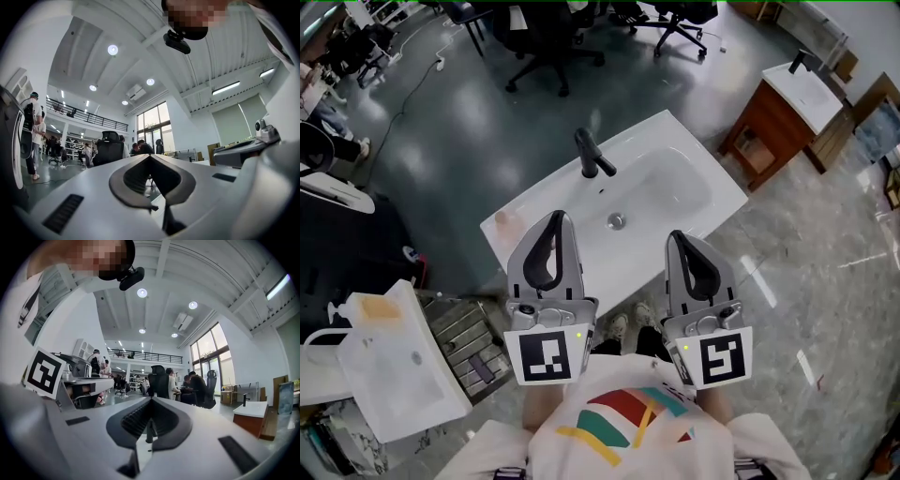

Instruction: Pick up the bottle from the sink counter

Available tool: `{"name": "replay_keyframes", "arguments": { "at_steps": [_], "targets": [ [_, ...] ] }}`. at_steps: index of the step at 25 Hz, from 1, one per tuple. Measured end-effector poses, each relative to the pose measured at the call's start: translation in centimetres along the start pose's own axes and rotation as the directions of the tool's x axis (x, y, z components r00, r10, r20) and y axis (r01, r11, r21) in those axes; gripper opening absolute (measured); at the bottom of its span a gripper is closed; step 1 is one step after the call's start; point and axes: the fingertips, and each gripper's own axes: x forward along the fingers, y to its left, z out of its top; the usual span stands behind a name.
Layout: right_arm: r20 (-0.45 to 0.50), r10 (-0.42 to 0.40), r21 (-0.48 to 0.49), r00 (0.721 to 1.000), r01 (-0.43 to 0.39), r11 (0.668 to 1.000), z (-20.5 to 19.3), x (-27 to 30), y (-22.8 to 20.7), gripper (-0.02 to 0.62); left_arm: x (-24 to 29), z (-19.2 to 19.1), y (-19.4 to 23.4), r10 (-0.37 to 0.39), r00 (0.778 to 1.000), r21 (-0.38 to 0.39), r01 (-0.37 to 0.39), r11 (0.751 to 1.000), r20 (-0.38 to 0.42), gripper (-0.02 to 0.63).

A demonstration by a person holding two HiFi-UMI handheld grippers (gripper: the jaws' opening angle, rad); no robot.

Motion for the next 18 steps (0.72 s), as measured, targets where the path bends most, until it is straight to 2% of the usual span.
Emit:
{"name": "replay_keyframes", "arguments": {
  "at_steps": [6, 18],
  "targets": [
    [0.08, 0.091, 0.002, 0.993, -0.092, 0.996, 1.6, 2.2, -1.0, 0.012, 1.2, 0.9, 0.2, 0.074, 0.997, 0.04, -0.075, 0.996, 0.014, 0.018],
    [0.085, 0.21, 0.032, 0.974, -0.213, 0.976, 0.8, 4.7, -1.9, 0.012, 2.6, 0.8, 0.4, 0.158, 0.987, 0.057, -0.158, 0.986, 0.003, 0.018]
  ]
}}
